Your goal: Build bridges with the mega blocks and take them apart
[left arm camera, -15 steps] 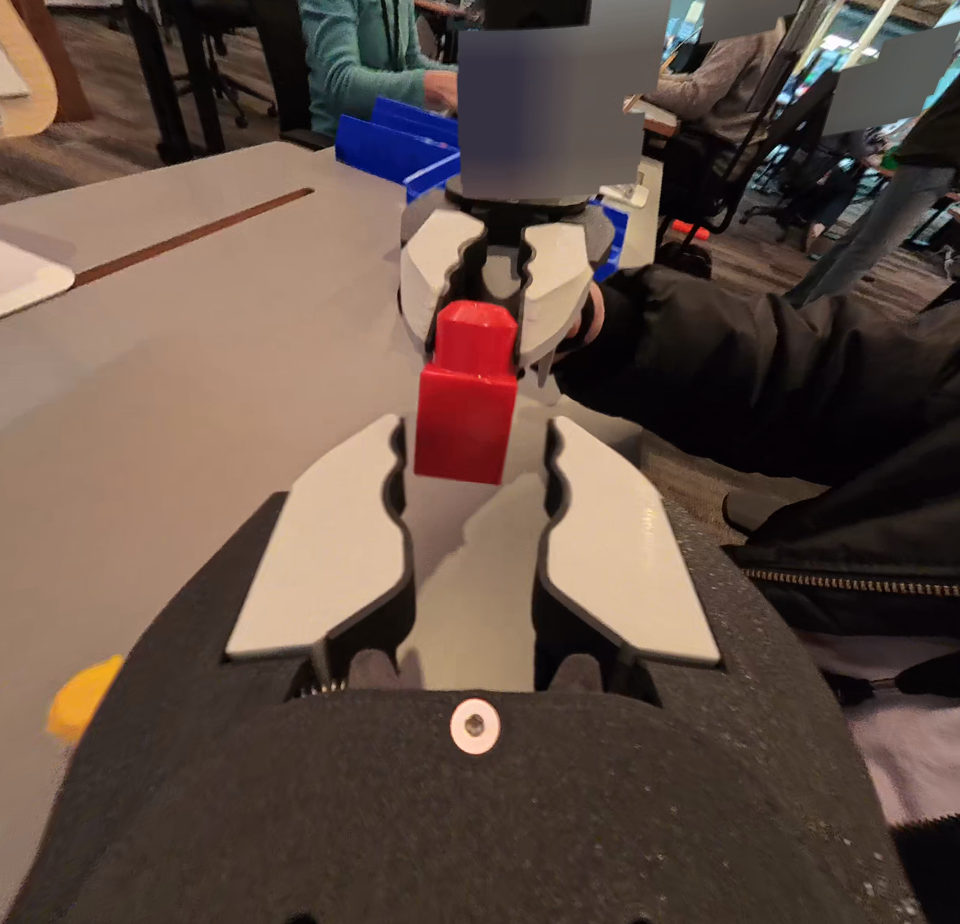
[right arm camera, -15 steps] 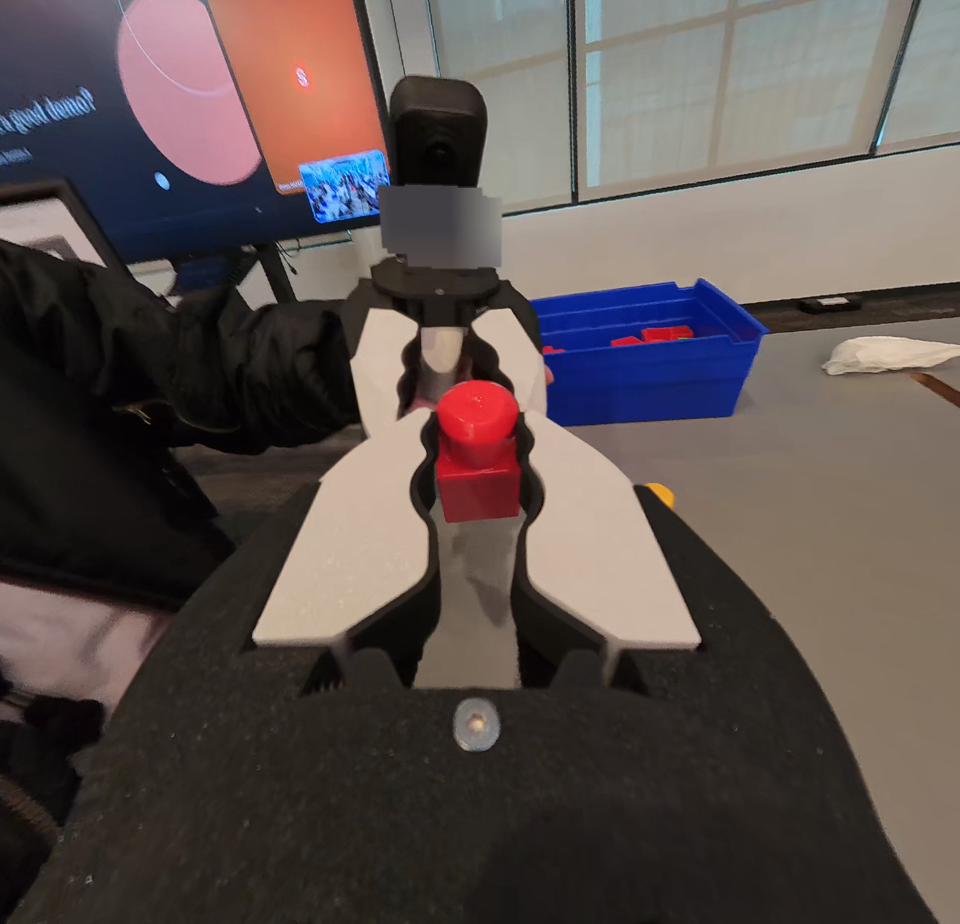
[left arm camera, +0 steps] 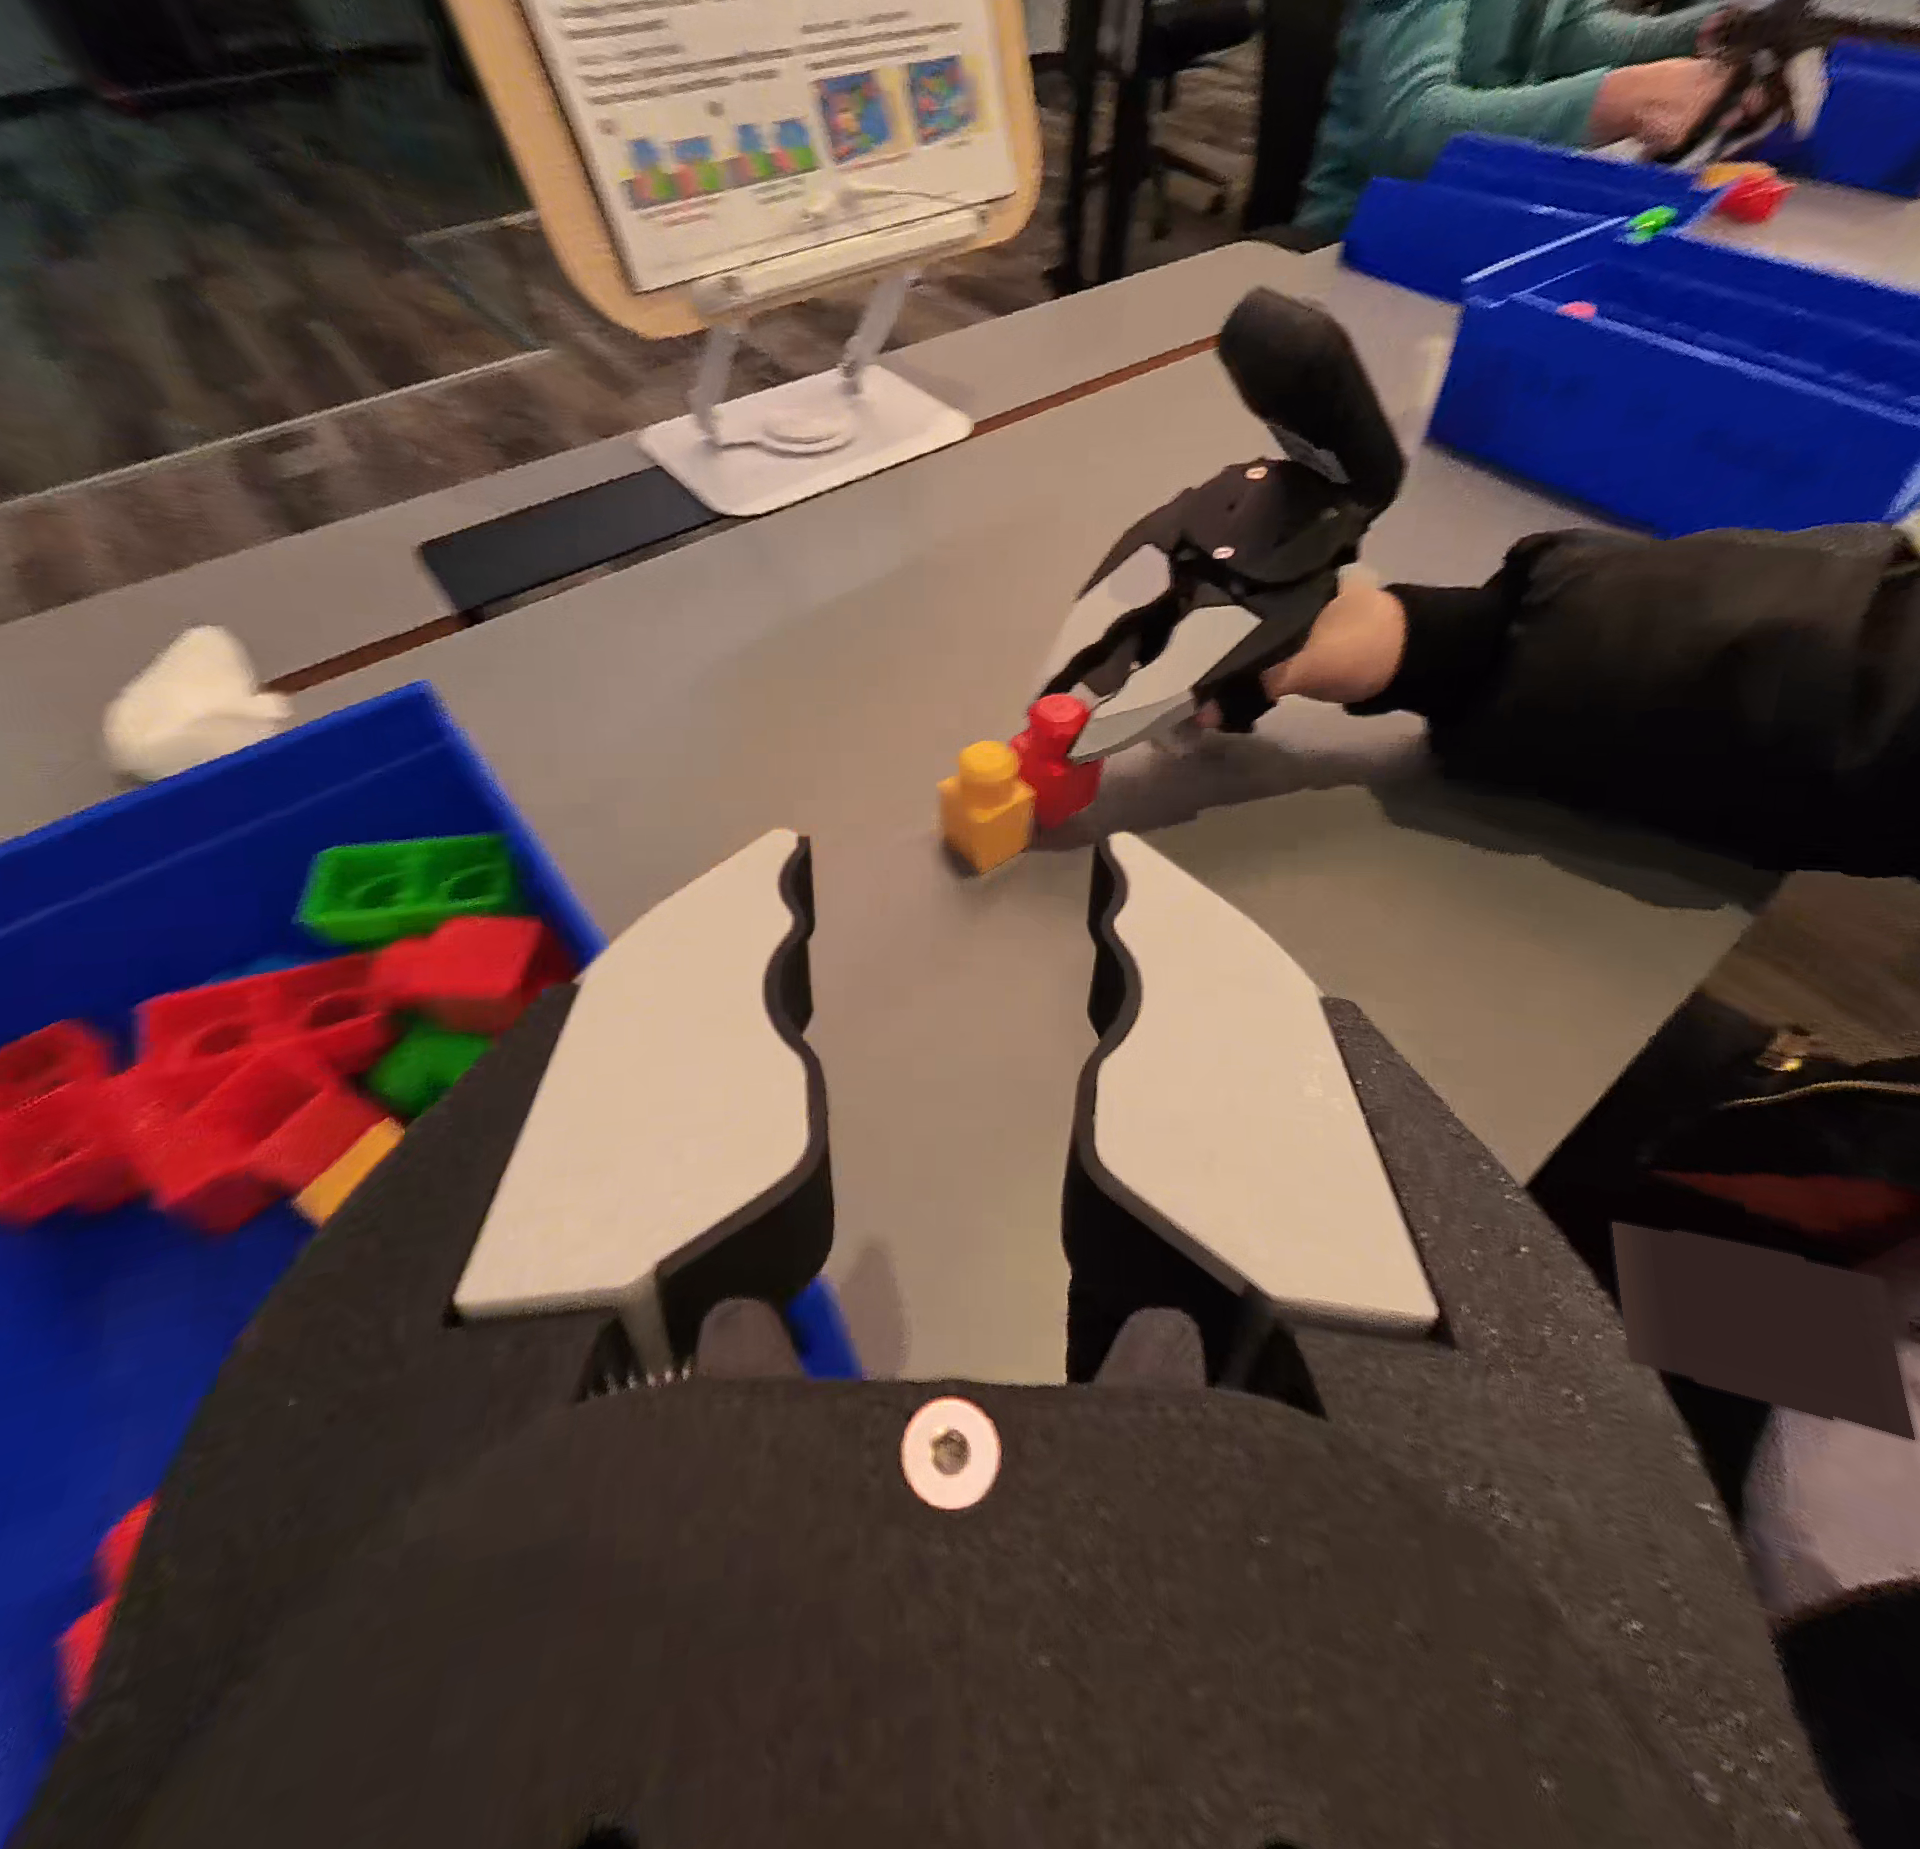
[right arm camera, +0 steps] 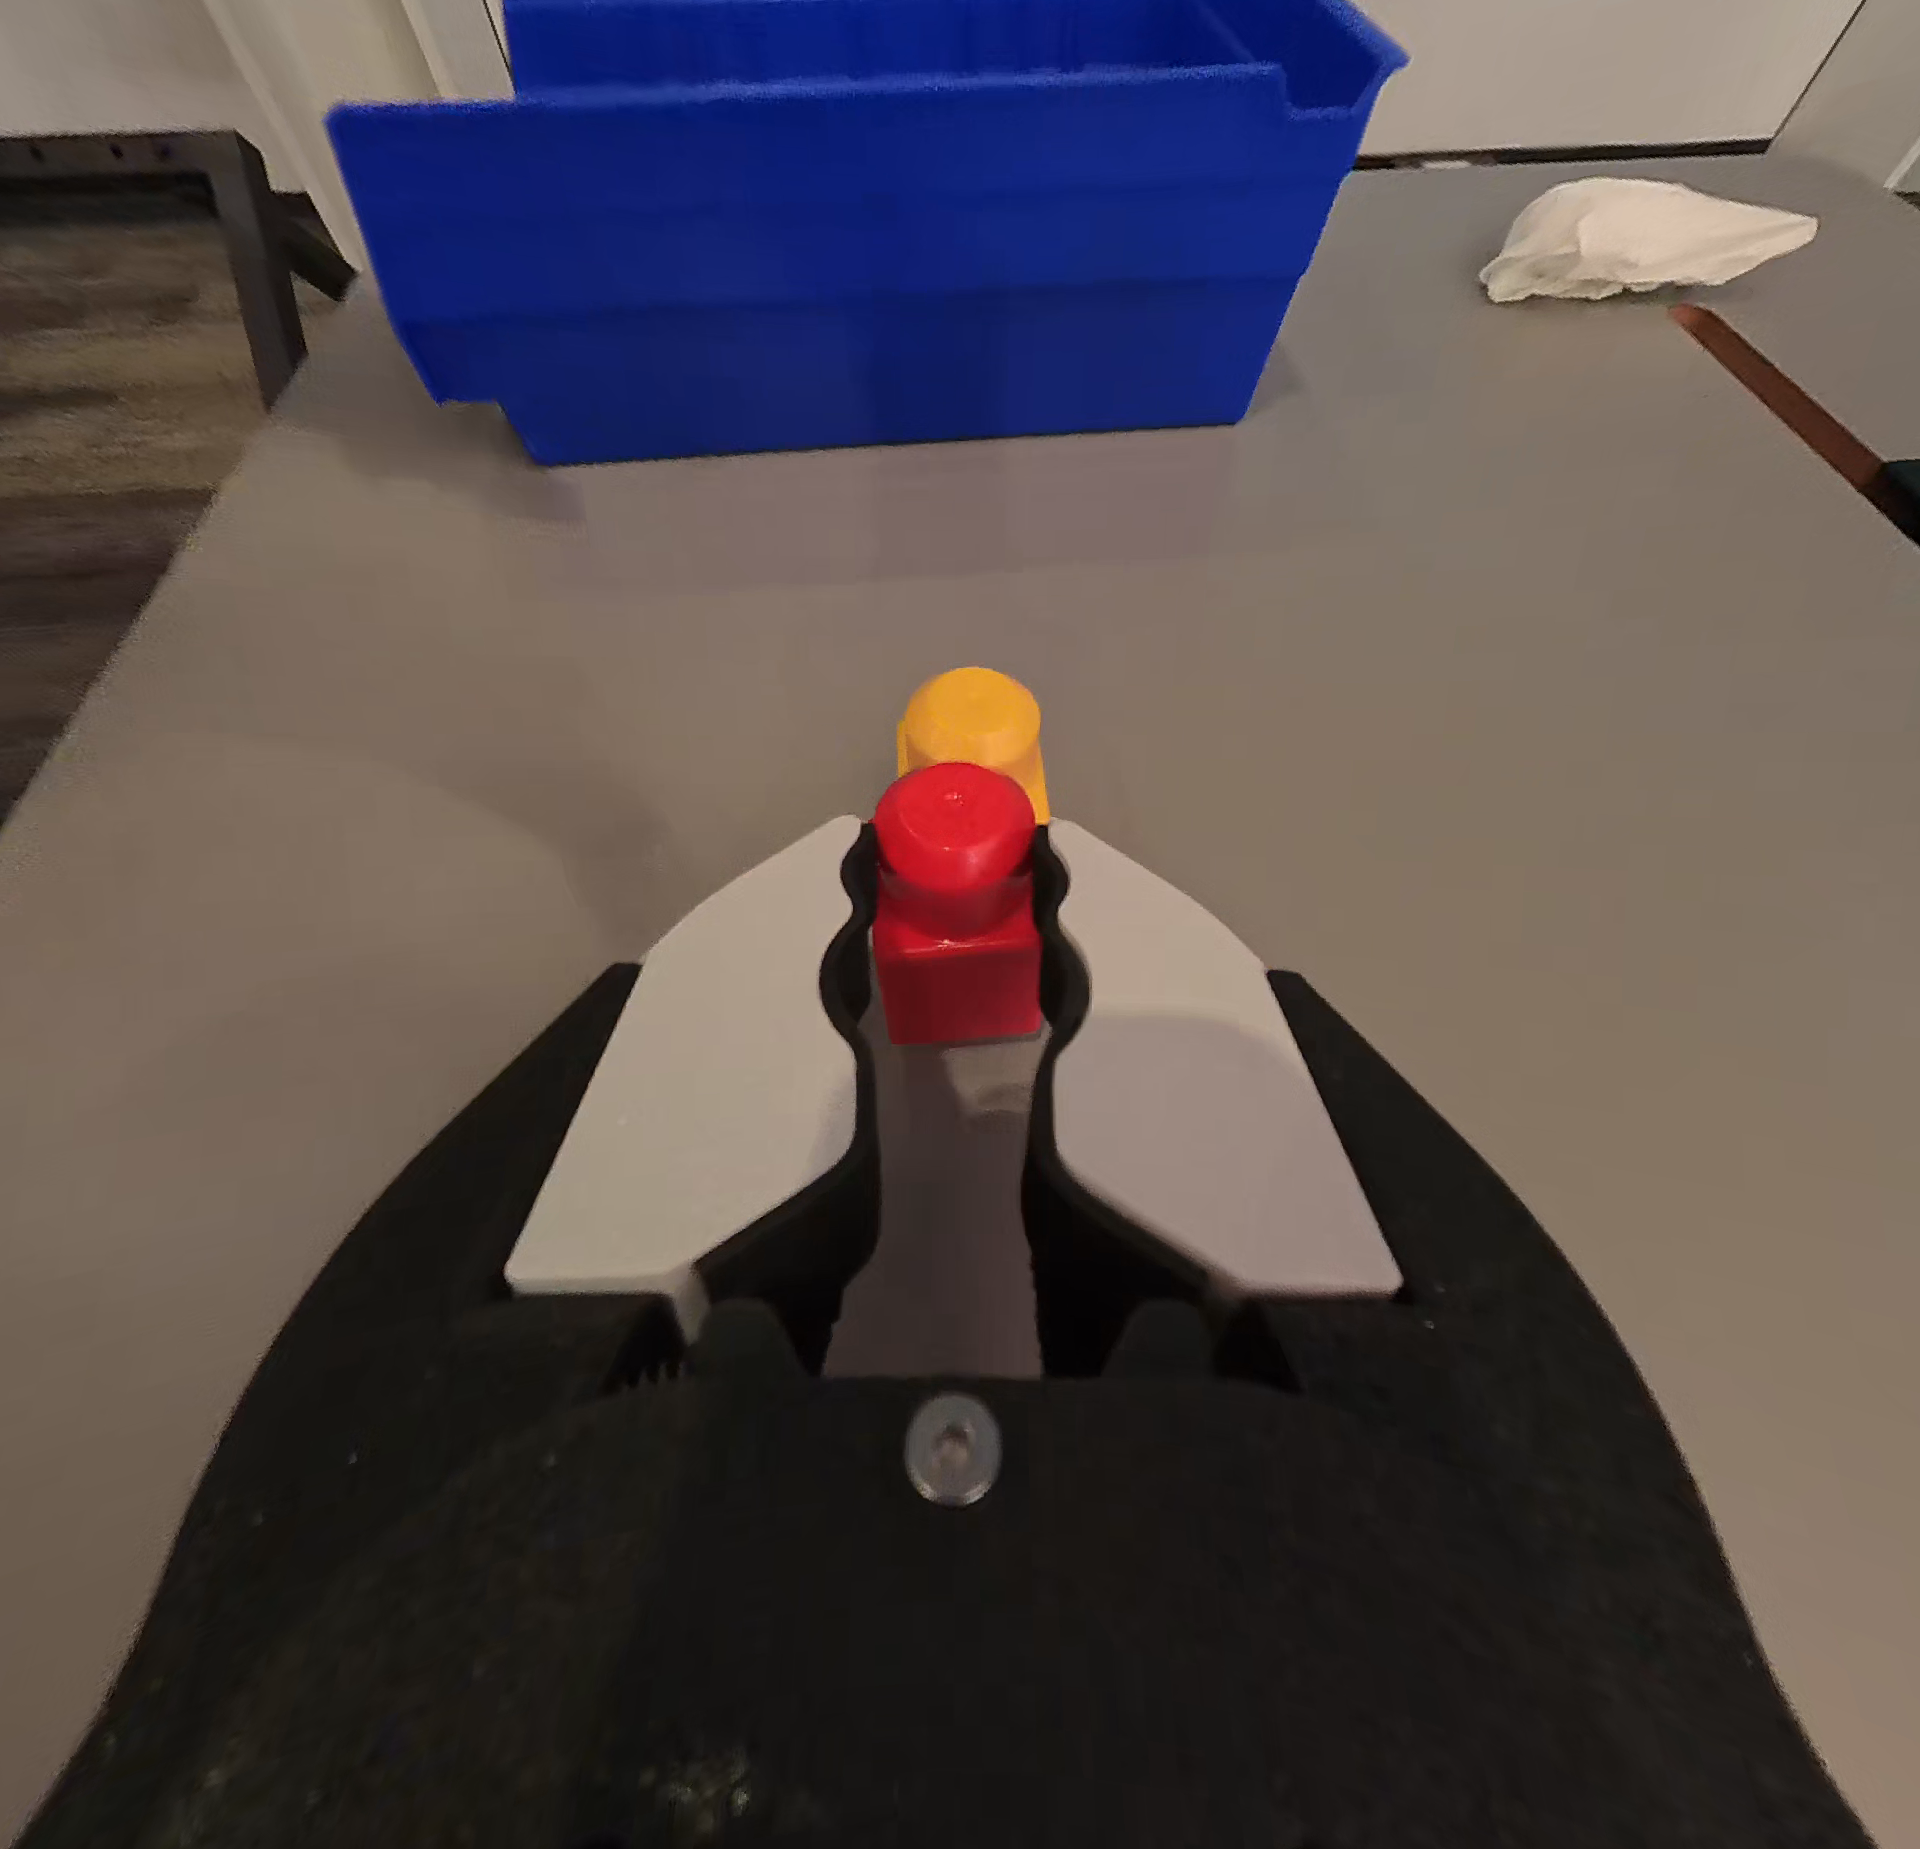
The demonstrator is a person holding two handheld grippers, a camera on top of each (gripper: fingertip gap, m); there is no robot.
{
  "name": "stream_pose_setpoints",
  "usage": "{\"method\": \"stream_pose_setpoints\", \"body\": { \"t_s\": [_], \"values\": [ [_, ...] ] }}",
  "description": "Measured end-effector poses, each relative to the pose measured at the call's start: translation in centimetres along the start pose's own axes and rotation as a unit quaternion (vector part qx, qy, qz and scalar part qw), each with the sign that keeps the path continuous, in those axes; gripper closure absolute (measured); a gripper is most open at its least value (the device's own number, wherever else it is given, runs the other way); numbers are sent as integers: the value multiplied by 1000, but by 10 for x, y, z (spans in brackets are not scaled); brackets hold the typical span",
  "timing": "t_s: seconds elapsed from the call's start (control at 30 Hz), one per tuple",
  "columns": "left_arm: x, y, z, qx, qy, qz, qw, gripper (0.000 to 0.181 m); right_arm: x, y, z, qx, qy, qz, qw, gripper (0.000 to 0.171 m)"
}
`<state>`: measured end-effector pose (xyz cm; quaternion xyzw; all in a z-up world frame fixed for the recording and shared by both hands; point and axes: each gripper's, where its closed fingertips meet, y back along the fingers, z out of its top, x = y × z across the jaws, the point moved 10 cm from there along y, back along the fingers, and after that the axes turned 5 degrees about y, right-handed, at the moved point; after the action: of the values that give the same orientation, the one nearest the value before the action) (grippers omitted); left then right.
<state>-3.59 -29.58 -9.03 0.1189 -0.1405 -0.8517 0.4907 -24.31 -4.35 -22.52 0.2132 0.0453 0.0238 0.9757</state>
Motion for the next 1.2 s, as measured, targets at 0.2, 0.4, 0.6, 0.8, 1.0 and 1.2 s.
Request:
{"method": "stream_pose_setpoints", "body": {
  "t_s": [0.2,0.4,0.6,0.8,1.0,1.2],
  "values": [
    [46,55,-8,-6,4,108,994,134,-2,-9,-9,8,1,0,1000,143],
    [96,55,-32,33,61,186,980,136,-4,-4,-9,-6,-13,-5,1000,122],
    [144,2,-36,94,78,220,968,137,2,26,1,-47,-13,-23,999,118],
    [180,-57,-24,294,-242,161,911,140,18,68,6,-81,-26,-11,996,118],
    [182,-100,-10,342,-348,58,871,135,33,100,-7,-95,-52,-6,994,119],
    [185,-129,-2,376,-432,-26,819,143,34,117,-23,-140,-120,15,983,120]
  ]
}}
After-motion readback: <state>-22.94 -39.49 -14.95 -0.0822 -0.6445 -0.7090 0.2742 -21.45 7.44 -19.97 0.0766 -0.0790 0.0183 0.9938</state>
